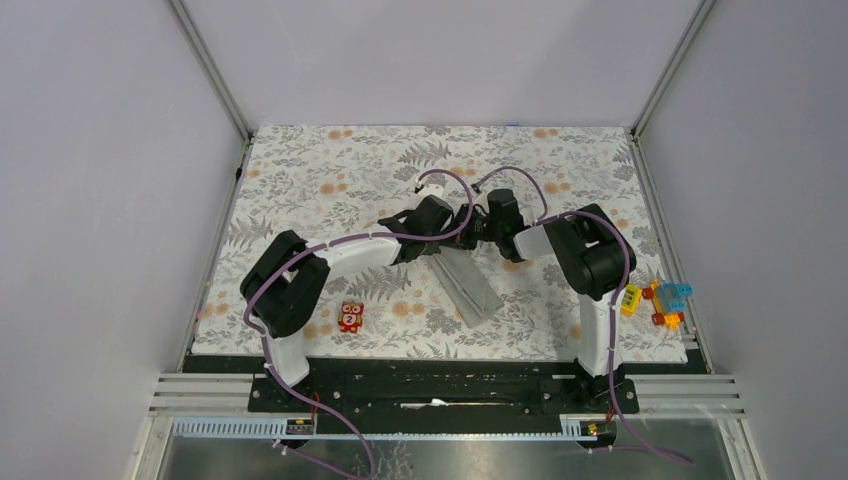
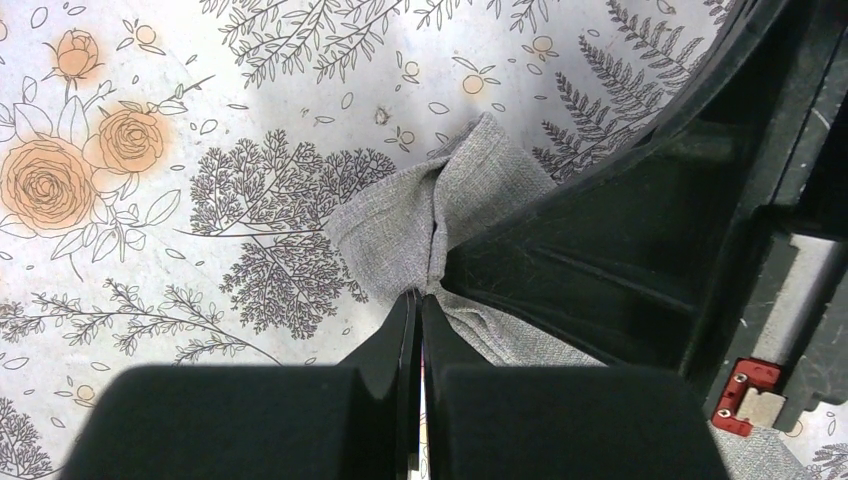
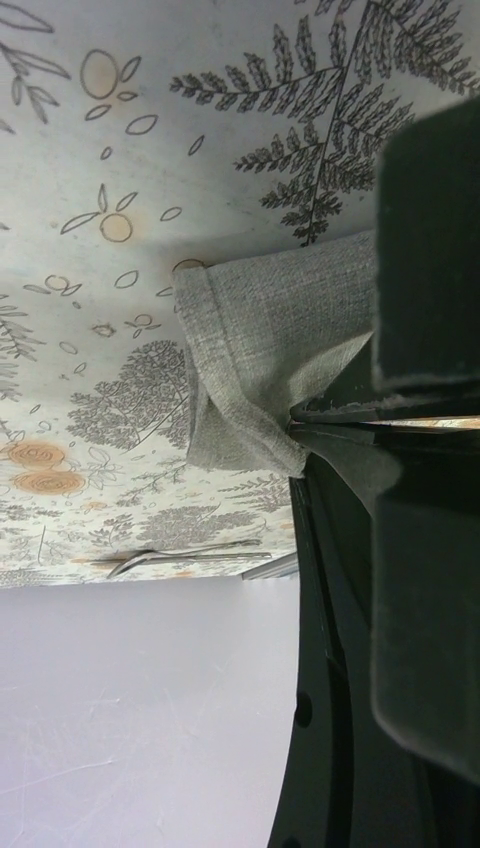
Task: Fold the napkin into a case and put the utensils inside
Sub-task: Grasp the top corner of the smaller rectangle folded napkin from the folded napkin.
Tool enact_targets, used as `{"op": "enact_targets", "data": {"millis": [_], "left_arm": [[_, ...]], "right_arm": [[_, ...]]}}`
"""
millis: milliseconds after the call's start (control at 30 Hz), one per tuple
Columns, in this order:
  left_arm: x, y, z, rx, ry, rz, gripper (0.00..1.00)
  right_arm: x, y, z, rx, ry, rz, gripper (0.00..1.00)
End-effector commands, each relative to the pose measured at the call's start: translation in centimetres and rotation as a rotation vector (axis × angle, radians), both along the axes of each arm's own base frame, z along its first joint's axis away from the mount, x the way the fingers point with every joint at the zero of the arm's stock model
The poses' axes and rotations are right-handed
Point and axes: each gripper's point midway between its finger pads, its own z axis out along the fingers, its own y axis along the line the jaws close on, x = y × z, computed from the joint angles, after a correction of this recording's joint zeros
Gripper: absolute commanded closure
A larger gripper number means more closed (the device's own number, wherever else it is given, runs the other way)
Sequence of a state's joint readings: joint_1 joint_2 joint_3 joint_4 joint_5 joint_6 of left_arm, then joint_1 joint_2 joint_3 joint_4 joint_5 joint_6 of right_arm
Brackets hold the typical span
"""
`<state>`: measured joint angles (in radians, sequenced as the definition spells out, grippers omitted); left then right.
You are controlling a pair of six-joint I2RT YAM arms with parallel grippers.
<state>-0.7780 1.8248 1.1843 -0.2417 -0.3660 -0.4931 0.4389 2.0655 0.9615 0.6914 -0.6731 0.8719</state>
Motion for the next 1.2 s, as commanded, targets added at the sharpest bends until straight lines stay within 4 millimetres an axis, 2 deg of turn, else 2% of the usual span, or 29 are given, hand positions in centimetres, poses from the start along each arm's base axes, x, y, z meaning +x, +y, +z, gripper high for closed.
{"op": "enact_targets", "data": {"millis": [0, 167, 300, 400, 467, 633, 733, 867, 967, 1067, 1167], "left_arm": [[0.5, -1.0, 2.5, -0.072, -0.057, -0.019, 1.00], [0.6, -1.4, 2.9, -0.088, -0.063, -0.034, 1.00], [1.2, -2.4, 3.3, -0.112, -0.075, -0.046, 1.00], [1.8, -3.3, 3.9, -0.130, -0.072, -0.058, 1.00], [2.0, -2.7, 3.7, -0.108, -0.070, -0.025, 1.00], [1.1, -0.5, 1.0, -0.129, 0.014, 0.026, 1.00], [0.3, -0.3, 0.8, -0.144, 0.043, 0.018, 0.78], [-0.8, 0.7, 1.1, -0.182, 0.088, 0.022, 0.59], [-1.1, 2.6, 2.3, -0.246, 0.095, 0.065, 0.53], [-1.4, 4.4, 4.0, -0.353, 0.086, 0.113, 0.52], [-2.0, 5.4, 3.3, -0.444, 0.126, 0.132, 0.53]], "right_arm": [[1.1, 1.6, 1.5, 0.040, -0.057, 0.023, 1.00], [1.4, 3.0, 1.4, 0.081, -0.043, 0.033, 1.00], [1.1, 5.3, -0.6, 0.086, 0.009, 0.055, 1.00], [0.9, 4.2, 0.3, 0.112, -0.027, 0.020, 1.00], [0.5, 3.9, 0.9, 0.100, -0.042, 0.035, 1.00], [0.2, 4.9, 1.4, 0.162, -0.008, 0.071, 0.96], [0.0, 5.3, 1.0, 0.182, 0.017, 0.078, 0.96], [0.1, 5.3, 0.1, 0.165, 0.045, 0.080, 0.96], [0.0, 5.3, -0.3, 0.160, 0.057, 0.081, 0.96], [0.0, 5.2, -0.5, 0.148, 0.057, 0.082, 0.96], [0.1, 5.2, -0.6, 0.133, 0.053, 0.083, 0.96]]}}
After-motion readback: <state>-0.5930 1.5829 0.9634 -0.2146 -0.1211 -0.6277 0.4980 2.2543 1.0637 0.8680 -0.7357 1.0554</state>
